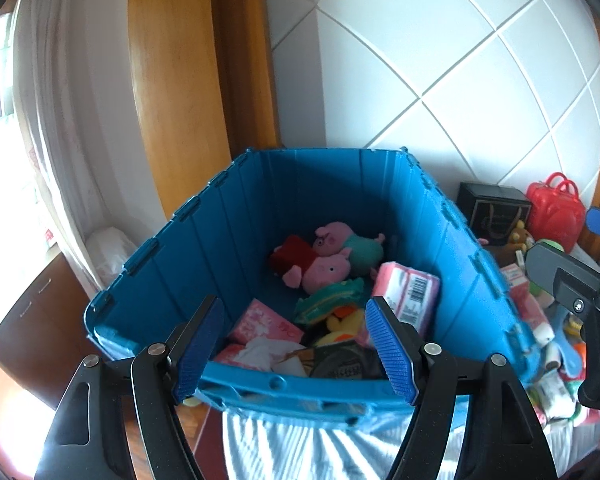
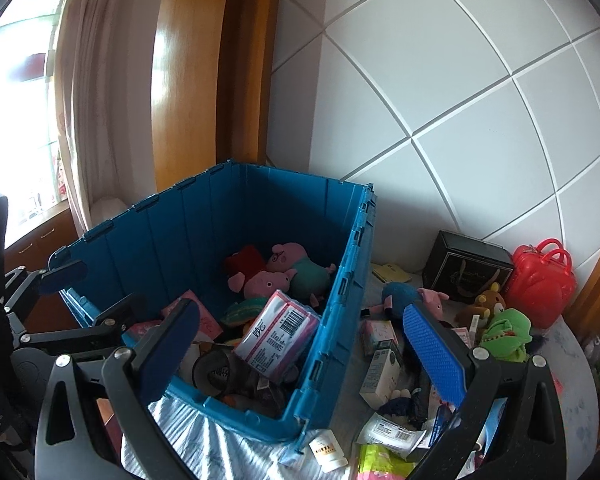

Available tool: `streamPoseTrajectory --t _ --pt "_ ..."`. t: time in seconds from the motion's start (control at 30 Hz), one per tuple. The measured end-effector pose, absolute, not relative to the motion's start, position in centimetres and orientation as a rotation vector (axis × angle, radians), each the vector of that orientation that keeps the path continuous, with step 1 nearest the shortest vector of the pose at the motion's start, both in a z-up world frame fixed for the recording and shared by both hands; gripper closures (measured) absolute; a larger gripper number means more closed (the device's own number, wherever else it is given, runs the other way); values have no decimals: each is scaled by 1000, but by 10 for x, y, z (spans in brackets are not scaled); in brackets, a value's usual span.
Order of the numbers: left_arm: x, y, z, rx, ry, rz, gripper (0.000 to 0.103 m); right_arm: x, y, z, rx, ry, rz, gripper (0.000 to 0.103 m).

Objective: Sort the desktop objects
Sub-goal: 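Withdraw both open tools from the crate back over the table pile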

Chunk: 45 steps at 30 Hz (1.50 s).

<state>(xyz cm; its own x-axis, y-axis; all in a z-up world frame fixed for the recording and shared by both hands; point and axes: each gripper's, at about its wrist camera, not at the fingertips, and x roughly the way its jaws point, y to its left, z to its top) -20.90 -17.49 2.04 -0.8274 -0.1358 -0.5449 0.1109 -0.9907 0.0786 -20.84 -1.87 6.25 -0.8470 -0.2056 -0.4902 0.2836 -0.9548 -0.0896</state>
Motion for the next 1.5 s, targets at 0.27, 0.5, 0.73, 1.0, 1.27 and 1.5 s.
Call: streamPoseTrajectory --t 0.27,0.5,0.73,1.0,1.27,1.5 --pt "-152 -84 31 815 -69 -2932 24 -150 84 61 704 179 -2837 0" --pt "-100 15 7 903 -13 -2966 22 -88 203 31 798 106 -2905 0" --pt "-70 86 -43 1089 -63 -2972 22 -42 305 -18 987 -12 -2959 0" --pt "-70 126 -105 1269 -147 -2920 22 -12 399 -85 1212 -201 -3013 0" --pt "-83 140 -161 1348 -205 -2926 22 -8 451 -146 1450 -329 -3008 0" --pt "-117 136 -198 1420 -275 -2860 22 -38 451 -180 1579 -335 -2959 0"
